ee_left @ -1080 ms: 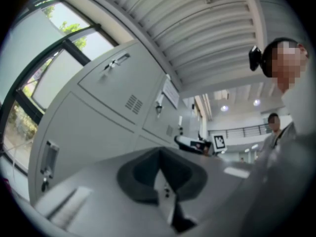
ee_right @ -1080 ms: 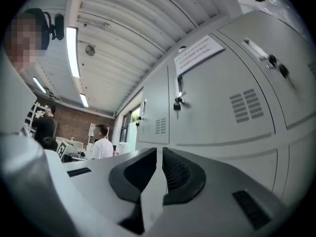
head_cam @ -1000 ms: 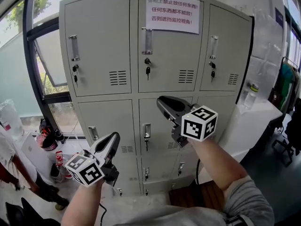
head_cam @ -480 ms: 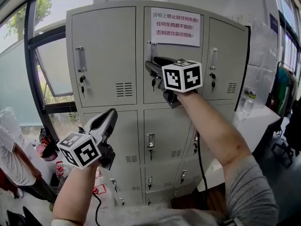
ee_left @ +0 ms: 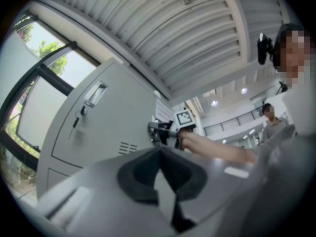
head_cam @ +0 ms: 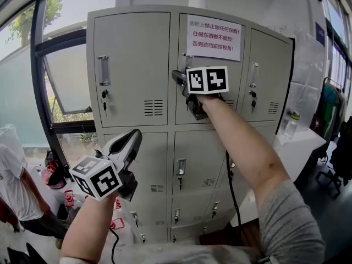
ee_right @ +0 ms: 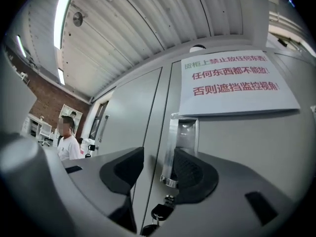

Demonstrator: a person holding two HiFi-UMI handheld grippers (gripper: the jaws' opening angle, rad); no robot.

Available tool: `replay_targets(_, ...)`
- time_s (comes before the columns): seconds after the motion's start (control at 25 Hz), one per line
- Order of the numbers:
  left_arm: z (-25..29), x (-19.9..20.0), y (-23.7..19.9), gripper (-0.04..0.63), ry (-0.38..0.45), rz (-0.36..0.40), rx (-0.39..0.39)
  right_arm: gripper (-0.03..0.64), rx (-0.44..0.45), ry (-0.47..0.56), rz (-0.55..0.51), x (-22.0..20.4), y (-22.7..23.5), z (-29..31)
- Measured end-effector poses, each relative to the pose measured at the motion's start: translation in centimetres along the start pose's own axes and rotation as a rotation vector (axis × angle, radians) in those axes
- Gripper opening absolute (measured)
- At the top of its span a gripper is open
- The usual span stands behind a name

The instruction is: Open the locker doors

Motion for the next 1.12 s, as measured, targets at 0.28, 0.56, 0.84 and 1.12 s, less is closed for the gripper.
replay_targets(0.28,-0.9,-0.1,0.5,0.005,-0.012,0.009,0.026,0.172,0.074,0.021,0.013,-0.1,-0.4,-0.8)
replay_targets(0.56,-0.9,-0.7,5.0,0.005,-0.028,0.035,0.024,0.170,0.219,0.087,0.022,0.7,-2.7,-6.6)
replay_targets(0.84,1.0,-4.6,11.4,0.005,-0.054,-0.009,0.017,0.170,0.374,0.175,0.007,1.5,-2.7,-18.3)
replay_targets(1.12,2.9,-8.3,18.2,0.005,-0.073,-0.041,0.026,0.170,0.329,0.193,-0.080,1.0,2.9,-29.8)
Point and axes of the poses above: the fingertips, and each gripper's own axes: z forward along the fingers, y to its right, x out of its top, the point moved 6 cm from there along -z, backward along the fingers, and after that the axes turned 10 degrees about x, right-handed, at the moved point
